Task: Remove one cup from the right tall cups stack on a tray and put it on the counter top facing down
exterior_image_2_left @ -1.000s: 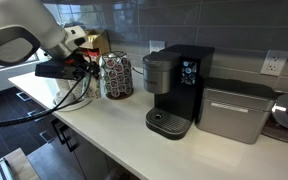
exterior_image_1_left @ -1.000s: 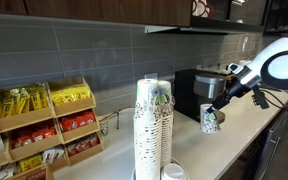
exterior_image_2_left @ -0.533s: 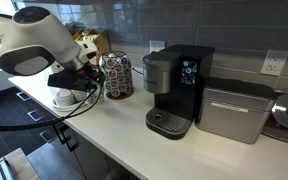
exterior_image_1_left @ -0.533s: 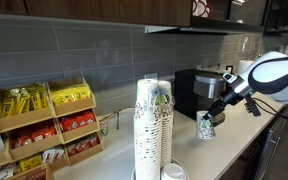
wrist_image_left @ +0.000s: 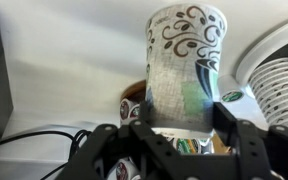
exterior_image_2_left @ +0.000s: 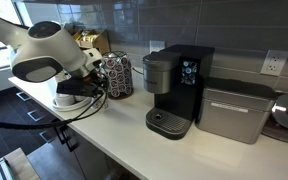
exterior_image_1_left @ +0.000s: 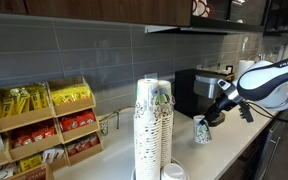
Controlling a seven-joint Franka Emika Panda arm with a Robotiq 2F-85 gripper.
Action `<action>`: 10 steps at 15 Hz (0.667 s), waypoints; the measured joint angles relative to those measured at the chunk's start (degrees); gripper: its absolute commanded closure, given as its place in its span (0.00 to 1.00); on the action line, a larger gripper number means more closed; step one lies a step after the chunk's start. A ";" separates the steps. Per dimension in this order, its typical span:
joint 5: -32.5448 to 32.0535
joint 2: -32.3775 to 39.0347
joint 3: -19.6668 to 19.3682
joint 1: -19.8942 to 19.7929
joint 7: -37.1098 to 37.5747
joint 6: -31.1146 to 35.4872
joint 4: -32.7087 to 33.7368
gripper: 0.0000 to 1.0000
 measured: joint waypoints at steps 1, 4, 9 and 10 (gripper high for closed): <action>0.65 0.64 -0.05 0.45 -0.31 0.99 0.01 0.01; 1.98 1.68 -0.16 1.70 -0.68 3.10 0.05 0.00; 2.21 1.39 2.27 1.12 1.30 3.21 0.54 0.00; 1.92 1.18 4.43 -0.36 3.34 2.86 0.62 0.00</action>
